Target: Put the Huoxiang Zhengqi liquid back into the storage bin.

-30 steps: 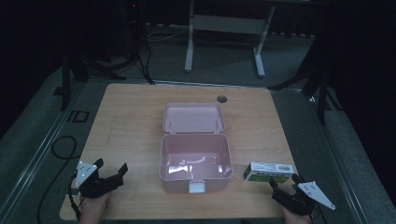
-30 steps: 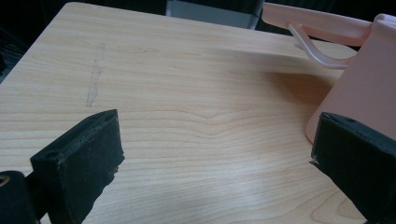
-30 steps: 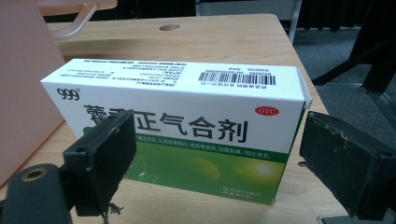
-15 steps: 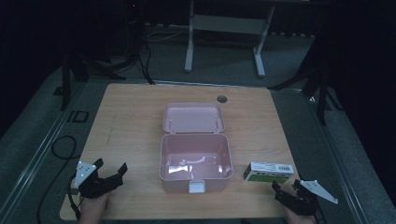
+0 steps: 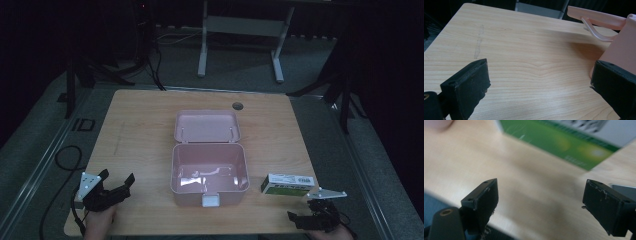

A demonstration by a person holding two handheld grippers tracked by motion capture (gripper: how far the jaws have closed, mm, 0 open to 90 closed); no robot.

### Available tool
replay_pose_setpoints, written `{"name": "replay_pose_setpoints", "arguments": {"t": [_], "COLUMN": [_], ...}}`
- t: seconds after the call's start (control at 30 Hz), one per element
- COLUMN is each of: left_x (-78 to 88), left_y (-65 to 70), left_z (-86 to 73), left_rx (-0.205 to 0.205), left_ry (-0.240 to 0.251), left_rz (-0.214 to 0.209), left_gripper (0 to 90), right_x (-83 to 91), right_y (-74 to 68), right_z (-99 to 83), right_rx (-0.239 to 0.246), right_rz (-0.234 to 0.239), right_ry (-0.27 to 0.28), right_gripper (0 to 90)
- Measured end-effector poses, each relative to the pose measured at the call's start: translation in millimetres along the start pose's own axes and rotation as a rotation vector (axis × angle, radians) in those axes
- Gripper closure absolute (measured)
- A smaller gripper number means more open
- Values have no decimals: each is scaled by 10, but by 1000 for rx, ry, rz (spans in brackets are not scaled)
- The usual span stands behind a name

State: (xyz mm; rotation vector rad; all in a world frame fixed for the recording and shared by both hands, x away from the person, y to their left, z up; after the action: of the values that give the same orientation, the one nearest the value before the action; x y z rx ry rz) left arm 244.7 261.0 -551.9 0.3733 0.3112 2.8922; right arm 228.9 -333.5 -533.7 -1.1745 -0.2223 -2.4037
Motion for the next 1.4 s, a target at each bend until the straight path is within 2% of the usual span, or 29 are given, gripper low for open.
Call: {"name": "replay_pose_setpoints", "arguments": {"t": [0.03,0.07,0.1,0.13,0.17,0.2,0.23,0.27,0.3,0.37,0.4,0.43,0.47,0.53,0.57,0.6,0.67,0.87,1.0,1.2,1.4], "left_x": [0,1,2,3,3,1,0,-2,-2,-4,-6,-5,-4,-3,-2,-4,-8,-7,-2,-5,-4], "left_y": [0,-2,-7,-13,-13,-14,-13,-11,-11,-8,-8,-8,-9,-10,-11,-9,2,25,10,-12,-15], "left_z": [0,0,2,1,1,-1,-1,-2,-2,-5,-7,-8,-8,-7,-7,-8,-11,-14,-12,-11,-9], "left_rx": [0,2,13,33,33,32,33,32,32,33,35,36,35,37,37,37,41,35,43,50,51], "left_ry": [0,-1,-2,-6,-6,-8,-8,-9,-9,-10,-12,-13,-13,-12,-12,-13,-17,-19,-16,-13,-11], "left_rz": [0,0,-5,-17,-17,-17,-18,-19,-19,-19,-21,-21,-21,-21,-21,-23,-31,-39,-34,-24,-26], "left_gripper": [23,23,23,23,23,23,23,23,23,23,23,23,23,23,23,23,23,23,23,23,23], "right_x": [0,-7,-7,-27,-27,-34,-34,-33,-33,-34,-36,-36,-33,-33,-29,-4,17,89,155,262,290], "right_y": [0,-30,-30,-55,-55,-85,-85,-114,-114,-128,-125,-125,-115,-115,-105,-93,-89,-170,-218,-259,-232], "right_z": [0,1,1,-2,-2,5,5,15,15,27,40,40,69,69,86,128,175,324,464,704,931], "right_rx": [0,54,54,109,109,190,190,271,271,346,402,402,461,461,491,559,605,697,727,776,825], "right_rz": [0,44,44,95,95,127,127,175,175,229,246,246,259,259,265,298,326,403,437,421,375], "right_ry": [0,-53,-53,-112,-112,-154,-154,-173,-173,-193,-208,-208,-215,-215,-223,-234,-254,-323,-304,-277,-293], "right_gripper": [132,134,134,133,133,134,134,133,133,134,135,135,135,135,137,141,141,142,142,142,141]}}
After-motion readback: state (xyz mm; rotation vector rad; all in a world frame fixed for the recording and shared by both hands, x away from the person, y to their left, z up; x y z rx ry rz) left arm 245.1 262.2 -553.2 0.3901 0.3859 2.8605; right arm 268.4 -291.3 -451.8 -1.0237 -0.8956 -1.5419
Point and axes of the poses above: each handheld gripper's, and its own axes: x roughly backward along the jaws, z roughly out of its top, y roughly to its right, the point moved 3 cm from there along -x, roughly forward along the jaws, and after that the axes turned 7 degrees about y, right-handed, at the moved point
